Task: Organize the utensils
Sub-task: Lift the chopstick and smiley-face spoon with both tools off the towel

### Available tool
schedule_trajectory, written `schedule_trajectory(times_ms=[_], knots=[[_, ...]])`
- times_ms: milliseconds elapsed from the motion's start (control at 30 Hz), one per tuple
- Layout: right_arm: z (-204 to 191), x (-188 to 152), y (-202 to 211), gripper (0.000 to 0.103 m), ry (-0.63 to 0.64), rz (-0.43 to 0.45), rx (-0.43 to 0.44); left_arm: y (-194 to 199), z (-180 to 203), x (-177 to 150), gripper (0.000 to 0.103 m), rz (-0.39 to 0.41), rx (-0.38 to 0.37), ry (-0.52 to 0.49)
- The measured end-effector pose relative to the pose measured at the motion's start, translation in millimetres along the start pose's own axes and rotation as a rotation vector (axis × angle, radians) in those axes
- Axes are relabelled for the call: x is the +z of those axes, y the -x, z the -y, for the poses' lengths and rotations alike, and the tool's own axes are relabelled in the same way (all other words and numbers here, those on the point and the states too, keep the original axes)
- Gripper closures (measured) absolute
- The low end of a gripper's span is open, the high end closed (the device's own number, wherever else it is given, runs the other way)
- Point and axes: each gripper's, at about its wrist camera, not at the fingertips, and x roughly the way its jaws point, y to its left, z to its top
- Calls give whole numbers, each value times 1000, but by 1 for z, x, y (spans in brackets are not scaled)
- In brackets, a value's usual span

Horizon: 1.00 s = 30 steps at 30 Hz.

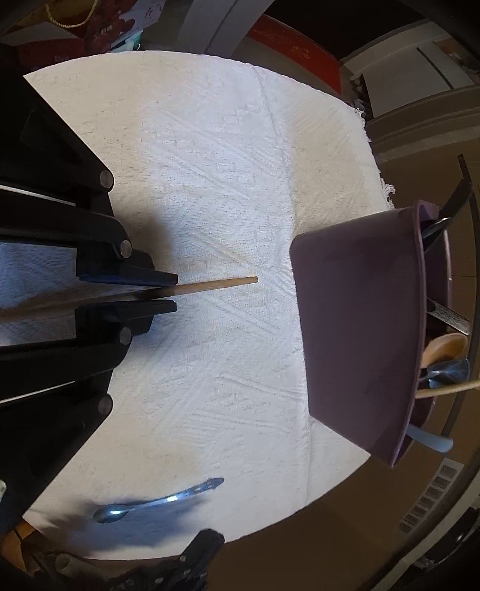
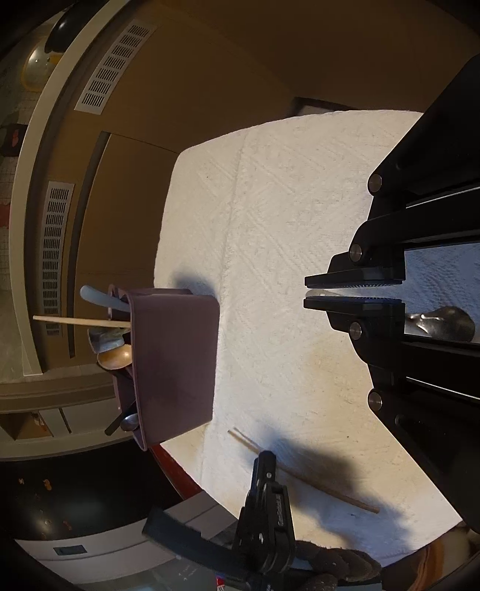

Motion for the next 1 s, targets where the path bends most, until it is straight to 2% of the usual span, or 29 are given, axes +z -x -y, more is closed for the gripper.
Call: schedule_trajectory(times_ms=[133, 233, 467, 667, 733, 767, 867, 1000], knots=[[12, -5, -19, 96, -48, -64, -3, 23, 4, -10, 98, 80, -39, 4], [9, -6, -34, 95, -56, -99, 17, 33, 5, -15, 98, 106, -66, 9], [-11, -2, -49, 70, -18, -120, 0, 36, -11, -22, 98, 115, -91, 38], [-20, 2, -57, 69, 31, -129, -53, 28, -19, -27, 98, 89, -110, 62], [-22, 4, -58, 77, 51, -142, -52, 27, -20, -30, 98, 80, -113, 69], [-25, 4, -57, 84, 67, -145, -43, 26, -20, -30, 98, 76, -113, 71], [-33, 1, -53, 84, 103, -141, -63, 23, -23, -32, 97, 59, -123, 83], [-28, -2, -43, 84, 79, -129, -45, 18, -23, -33, 86, 29, -147, 75]])
